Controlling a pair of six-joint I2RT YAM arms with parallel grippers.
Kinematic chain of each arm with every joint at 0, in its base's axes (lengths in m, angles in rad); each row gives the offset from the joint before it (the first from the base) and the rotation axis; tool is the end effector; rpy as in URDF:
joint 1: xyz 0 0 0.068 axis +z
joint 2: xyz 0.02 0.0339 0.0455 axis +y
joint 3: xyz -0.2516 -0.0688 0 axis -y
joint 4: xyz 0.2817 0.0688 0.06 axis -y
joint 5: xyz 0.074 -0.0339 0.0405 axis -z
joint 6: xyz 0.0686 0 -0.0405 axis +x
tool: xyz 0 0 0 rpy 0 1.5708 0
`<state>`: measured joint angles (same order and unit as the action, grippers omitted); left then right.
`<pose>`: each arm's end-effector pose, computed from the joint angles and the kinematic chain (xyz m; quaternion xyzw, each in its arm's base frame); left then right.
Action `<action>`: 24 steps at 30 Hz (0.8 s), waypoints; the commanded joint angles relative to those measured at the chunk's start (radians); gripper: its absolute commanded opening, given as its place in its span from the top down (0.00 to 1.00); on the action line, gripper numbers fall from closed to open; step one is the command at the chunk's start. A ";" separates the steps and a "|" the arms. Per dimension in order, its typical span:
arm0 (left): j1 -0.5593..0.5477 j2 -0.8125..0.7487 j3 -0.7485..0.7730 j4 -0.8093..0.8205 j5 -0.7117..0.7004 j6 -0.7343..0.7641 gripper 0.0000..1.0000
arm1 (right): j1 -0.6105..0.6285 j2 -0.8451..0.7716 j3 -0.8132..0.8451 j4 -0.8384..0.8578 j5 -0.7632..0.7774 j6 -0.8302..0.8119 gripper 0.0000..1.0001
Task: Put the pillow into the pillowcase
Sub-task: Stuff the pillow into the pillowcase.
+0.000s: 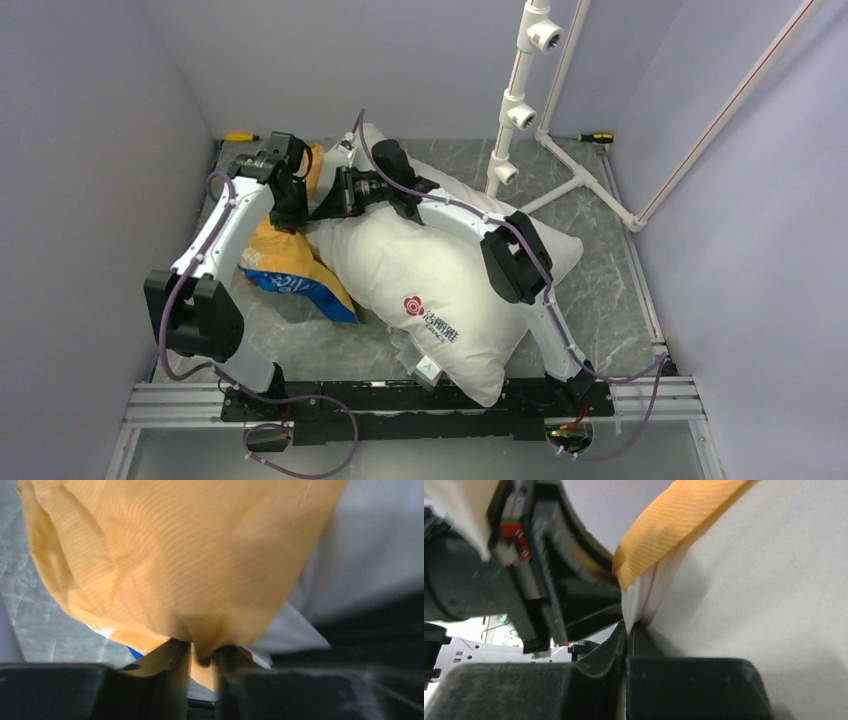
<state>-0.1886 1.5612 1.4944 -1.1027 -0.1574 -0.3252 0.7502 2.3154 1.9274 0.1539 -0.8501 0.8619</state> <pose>0.3537 -0.0566 0.2757 -0.0823 0.9736 0.0240 0.2117 0.3965 0.4399 0.2198 -0.2152 0.7282 0.6314 0.1573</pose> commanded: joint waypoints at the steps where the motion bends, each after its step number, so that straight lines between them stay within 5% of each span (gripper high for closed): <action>1: 0.073 0.015 0.049 0.129 -0.033 0.021 0.93 | -0.008 -0.036 -0.003 -0.078 -0.088 -0.002 1.00; 2: 0.090 0.010 0.063 0.125 -0.031 0.025 1.00 | -0.010 -0.038 0.003 -0.099 -0.086 -0.016 1.00; 9: 0.097 -0.072 0.181 0.040 0.095 0.075 1.00 | -0.031 -0.051 0.040 -0.133 -0.092 -0.033 1.00; 14: 0.010 -0.145 0.190 0.073 0.350 0.028 1.00 | -0.032 -0.027 0.120 0.031 -0.148 0.124 1.00; 18: -0.089 -0.132 0.280 0.124 0.411 -0.023 1.00 | -0.025 -0.020 0.195 0.153 -0.187 0.204 1.00; 24: -0.119 -0.067 0.446 0.167 0.580 0.007 1.00 | 0.001 -0.041 0.085 0.211 -0.194 0.177 1.00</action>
<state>-0.2966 1.4708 1.8332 -1.0359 0.2386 -0.3183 0.7296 2.3192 2.0396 0.2008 -0.9779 1.0065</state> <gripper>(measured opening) 0.012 0.018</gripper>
